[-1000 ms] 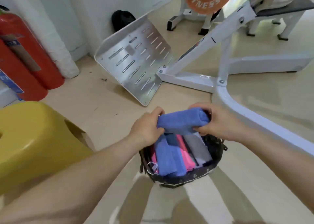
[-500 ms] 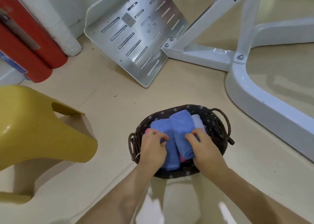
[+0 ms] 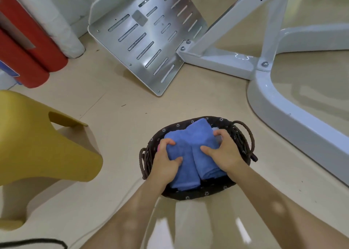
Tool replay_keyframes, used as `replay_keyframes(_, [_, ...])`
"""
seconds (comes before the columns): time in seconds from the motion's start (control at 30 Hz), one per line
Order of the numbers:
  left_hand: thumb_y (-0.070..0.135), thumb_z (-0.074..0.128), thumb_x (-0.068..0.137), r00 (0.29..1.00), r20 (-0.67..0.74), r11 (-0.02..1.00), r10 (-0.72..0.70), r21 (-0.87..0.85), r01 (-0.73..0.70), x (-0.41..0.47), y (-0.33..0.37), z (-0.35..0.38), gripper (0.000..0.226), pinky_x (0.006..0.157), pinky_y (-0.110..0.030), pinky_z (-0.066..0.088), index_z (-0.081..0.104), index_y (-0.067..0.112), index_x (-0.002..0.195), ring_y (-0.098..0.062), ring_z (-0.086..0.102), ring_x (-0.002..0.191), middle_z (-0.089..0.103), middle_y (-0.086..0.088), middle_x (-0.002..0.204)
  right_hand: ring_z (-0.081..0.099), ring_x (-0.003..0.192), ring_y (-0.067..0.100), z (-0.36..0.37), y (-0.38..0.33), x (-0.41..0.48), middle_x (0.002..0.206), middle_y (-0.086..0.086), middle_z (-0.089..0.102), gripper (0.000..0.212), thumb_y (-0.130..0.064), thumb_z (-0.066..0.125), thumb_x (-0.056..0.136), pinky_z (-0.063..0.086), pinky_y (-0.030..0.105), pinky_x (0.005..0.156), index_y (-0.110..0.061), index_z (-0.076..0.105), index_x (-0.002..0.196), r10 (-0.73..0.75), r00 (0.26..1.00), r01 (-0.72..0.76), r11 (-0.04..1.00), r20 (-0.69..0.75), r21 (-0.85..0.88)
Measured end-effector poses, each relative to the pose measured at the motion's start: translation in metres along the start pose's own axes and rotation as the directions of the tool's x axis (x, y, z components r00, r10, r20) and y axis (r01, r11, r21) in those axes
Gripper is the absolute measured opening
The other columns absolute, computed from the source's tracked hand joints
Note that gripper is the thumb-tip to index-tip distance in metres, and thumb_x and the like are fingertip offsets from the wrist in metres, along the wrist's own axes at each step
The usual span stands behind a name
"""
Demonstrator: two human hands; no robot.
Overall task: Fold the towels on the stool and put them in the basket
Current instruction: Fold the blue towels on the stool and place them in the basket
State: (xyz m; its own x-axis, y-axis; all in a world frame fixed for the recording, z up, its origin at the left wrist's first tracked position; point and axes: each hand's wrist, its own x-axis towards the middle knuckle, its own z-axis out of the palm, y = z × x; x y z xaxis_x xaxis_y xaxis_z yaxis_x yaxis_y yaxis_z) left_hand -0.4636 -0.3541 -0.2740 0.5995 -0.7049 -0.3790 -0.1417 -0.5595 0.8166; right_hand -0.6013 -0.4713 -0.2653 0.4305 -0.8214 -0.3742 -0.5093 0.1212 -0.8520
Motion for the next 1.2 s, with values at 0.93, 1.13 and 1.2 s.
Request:
replay_keyframes(0.93, [0.049, 0.032, 0.090, 0.939, 0.143, 0.417, 0.313, 0.868, -0.271, 0.009, -0.028, 0.039, 0.063, 0.113, -0.050, 0.020, 0.045, 0.014, 0.141, -0.027, 0.040, 0.137, 0.043, -0.010, 0.148, 0.042, 0.134, 0.037, 0.025, 0.042, -0.004, 0.149, 0.013, 0.041, 0.067, -0.052, 0.028, 0.091, 0.049, 0.053, 0.091, -0.012, 0.037, 0.145, -0.277, 0.938, 0.302, 0.352, 0.210, -0.886])
replay_keyframes(1.13, [0.049, 0.027, 0.094, 0.951, 0.198, 0.481, 0.238, 0.827, -0.292, 0.005, -0.010, 0.024, 0.060, 0.108, -0.054, 0.028, 0.040, 0.019, 0.144, -0.026, 0.036, 0.139, 0.037, -0.008, 0.152, 0.043, 0.135, 0.026, 0.018, 0.018, -0.009, 0.146, 0.007, 0.046, 0.059, -0.049, 0.031, 0.090, 0.044, 0.049, 0.093, -0.021, 0.046, 0.140, -0.338, 0.935, 0.256, 0.445, 0.104, -0.858])
replay_keyframes(1.2, [0.045, 0.030, 0.093, 0.939, 0.153, 0.508, 0.307, 0.808, -0.298, -0.002, 0.003, 0.014, 0.056, 0.107, -0.052, 0.033, 0.048, 0.021, 0.139, -0.025, 0.042, 0.136, 0.043, -0.009, 0.148, 0.042, 0.134, 0.022, 0.008, 0.004, -0.013, 0.144, 0.007, 0.047, 0.057, -0.045, 0.044, 0.085, 0.041, 0.045, 0.091, -0.022, 0.047, 0.137, -0.448, 0.894, 0.224, 0.482, -0.018, -0.847])
